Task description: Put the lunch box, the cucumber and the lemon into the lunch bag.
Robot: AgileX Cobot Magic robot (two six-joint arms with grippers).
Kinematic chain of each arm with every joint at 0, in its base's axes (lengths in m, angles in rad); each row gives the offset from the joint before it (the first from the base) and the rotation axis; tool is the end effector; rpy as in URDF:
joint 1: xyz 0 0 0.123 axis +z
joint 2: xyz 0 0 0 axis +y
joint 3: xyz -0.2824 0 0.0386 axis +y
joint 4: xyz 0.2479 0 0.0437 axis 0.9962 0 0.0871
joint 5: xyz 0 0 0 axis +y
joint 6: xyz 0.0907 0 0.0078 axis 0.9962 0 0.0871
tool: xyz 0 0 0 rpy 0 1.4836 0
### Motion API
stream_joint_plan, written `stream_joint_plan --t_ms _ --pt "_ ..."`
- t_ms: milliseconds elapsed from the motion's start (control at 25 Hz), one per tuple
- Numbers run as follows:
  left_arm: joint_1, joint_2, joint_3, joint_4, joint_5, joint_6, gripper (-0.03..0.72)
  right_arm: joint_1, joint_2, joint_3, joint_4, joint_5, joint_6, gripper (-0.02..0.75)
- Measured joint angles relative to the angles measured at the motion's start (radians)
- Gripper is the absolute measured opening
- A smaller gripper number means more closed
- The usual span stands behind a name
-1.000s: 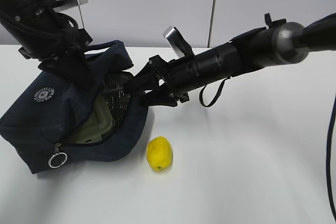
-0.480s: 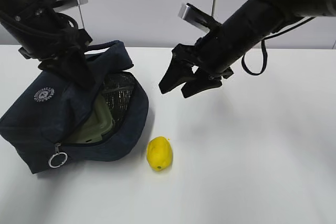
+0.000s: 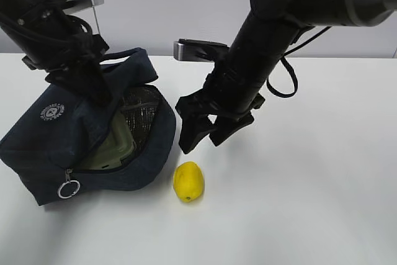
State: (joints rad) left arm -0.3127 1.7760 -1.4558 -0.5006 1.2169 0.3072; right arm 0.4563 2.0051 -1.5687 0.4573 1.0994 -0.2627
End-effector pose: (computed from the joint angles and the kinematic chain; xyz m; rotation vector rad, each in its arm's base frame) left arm 0.3277 -0.1490 0.2749 0.6872 2.8576 -0.7191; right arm 0.3530 0.2132 0.2152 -0.7891 2.8873 0.6518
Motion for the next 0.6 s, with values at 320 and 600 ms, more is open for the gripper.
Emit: stream_joint_plan --t_ms 320,600 --pt "0.000 0.000 0.000 0.000 0.000 0.004 0.005 0.018 0.010 0.000 -0.056 -0.004 0.134 0.505" --pt "0.000 0.000 0.000 0.000 0.000 0.011 0.005 0.049 0.035 0.030 -0.050 -0.082 0.193 0.505"
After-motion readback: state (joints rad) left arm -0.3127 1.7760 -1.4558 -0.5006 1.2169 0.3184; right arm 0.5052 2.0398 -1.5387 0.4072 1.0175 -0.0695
